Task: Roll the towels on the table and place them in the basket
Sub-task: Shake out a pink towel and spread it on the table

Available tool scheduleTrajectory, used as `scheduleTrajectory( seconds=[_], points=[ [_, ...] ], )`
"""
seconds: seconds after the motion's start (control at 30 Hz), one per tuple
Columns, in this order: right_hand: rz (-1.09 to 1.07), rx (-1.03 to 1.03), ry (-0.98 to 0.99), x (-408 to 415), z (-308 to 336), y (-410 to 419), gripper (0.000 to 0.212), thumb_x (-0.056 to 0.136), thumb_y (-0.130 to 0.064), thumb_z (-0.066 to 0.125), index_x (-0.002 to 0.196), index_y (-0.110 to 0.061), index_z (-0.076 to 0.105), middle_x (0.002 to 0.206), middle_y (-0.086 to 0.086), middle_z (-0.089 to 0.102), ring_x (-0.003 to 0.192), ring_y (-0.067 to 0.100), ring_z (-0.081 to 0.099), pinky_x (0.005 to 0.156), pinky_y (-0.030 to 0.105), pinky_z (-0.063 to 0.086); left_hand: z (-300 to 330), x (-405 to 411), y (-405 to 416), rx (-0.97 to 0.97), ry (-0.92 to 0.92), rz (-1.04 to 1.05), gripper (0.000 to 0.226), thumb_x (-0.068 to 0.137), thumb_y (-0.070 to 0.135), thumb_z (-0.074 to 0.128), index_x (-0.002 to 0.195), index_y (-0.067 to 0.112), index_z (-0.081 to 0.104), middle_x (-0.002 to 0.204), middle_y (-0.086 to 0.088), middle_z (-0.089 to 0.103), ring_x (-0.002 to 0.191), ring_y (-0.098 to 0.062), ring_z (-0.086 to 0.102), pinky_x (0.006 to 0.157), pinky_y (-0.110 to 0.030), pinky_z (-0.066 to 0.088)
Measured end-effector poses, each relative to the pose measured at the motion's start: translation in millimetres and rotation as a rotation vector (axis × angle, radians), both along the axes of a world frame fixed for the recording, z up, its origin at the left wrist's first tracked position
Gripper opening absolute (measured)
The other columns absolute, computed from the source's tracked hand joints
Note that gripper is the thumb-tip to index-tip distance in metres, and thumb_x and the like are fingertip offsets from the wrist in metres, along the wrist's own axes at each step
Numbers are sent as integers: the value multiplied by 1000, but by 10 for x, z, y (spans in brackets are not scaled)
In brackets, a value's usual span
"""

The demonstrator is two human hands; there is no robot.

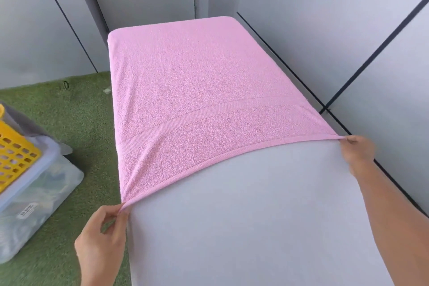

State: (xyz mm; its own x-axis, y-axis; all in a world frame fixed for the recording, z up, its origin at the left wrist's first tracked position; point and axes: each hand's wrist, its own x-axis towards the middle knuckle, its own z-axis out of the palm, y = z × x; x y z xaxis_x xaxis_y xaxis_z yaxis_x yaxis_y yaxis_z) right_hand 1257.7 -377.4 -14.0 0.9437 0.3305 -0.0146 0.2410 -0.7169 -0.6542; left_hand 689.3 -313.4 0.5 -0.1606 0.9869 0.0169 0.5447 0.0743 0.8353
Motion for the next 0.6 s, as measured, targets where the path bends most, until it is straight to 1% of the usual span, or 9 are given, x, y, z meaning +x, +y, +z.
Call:
scheduleTrajectory(
  seconds=[0.1,0.17,0.27,0.33,0.37,0.43,0.5,0.53,0.6],
  points=[
    [-18,15,22,-49,-19,-451,24,91,-17,60,107,-3,70,106,21,69,95,31,64,77,29,39,-43,-85,-404,-24,-4,-3,15,85,17,70,77,29,66,80,6,70,75,14,59,68,3,36],
    [-23,10,18,-114,-9,-755,24,92,-17,59,109,-3,69,108,20,69,99,33,64,78,30,40,-80,-145,-704,-13,-15,-5,18,85,16,70,76,31,65,80,6,70,77,13,60,68,3,38],
    [-41,-14,-12,-185,3,-1225,24,92,-16,59,109,-3,69,109,21,68,102,36,63,82,35,45,-116,-191,-1187,-3,-30,-5,18,85,15,70,76,30,65,80,6,69,79,11,60,70,5,38],
    [-44,-17,-11,-246,12,-1517,24,92,-15,57,108,-3,69,108,21,69,100,36,63,79,35,45,-162,-237,-1544,-12,-34,4,18,85,17,70,77,31,65,81,6,69,82,7,61,72,4,40],
    [-43,-10,-12,-264,18,-1655,23,92,-14,56,108,-3,69,107,21,69,99,36,64,77,35,44,-178,-246,-1714,-13,-29,15,16,85,18,70,77,31,65,81,7,69,83,7,61,72,0,41],
    [-40,-6,-4,-328,37,-1945,23,92,-12,54,106,-2,69,106,21,69,99,37,64,79,36,45,-186,-263,-2047,-21,-17,58,12,84,20,72,79,29,66,81,7,70,80,11,60,74,-4,40],
    [-49,4,7,-382,70,-2240,22,92,-11,52,105,-2,69,107,21,68,100,38,63,83,38,46,-168,-254,-2346,-15,-10,98,11,83,18,73,80,27,66,78,8,69,77,16,59,73,1,37],
    [-38,3,11,-396,73,-2376,22,93,-10,52,104,-2,68,108,20,68,100,37,62,84,38,46,-154,-251,-2489,-2,-14,105,13,82,16,73,79,26,66,80,10,68,76,18,58,73,2,37],
    [7,-3,27,-398,70,-2592,21,93,-10,51,103,-3,68,107,19,69,100,36,62,83,38,45,-116,-236,-2747,25,-10,110,18,81,10,74,77,25,65,81,13,67,76,20,58,74,3,37]
  ],
)
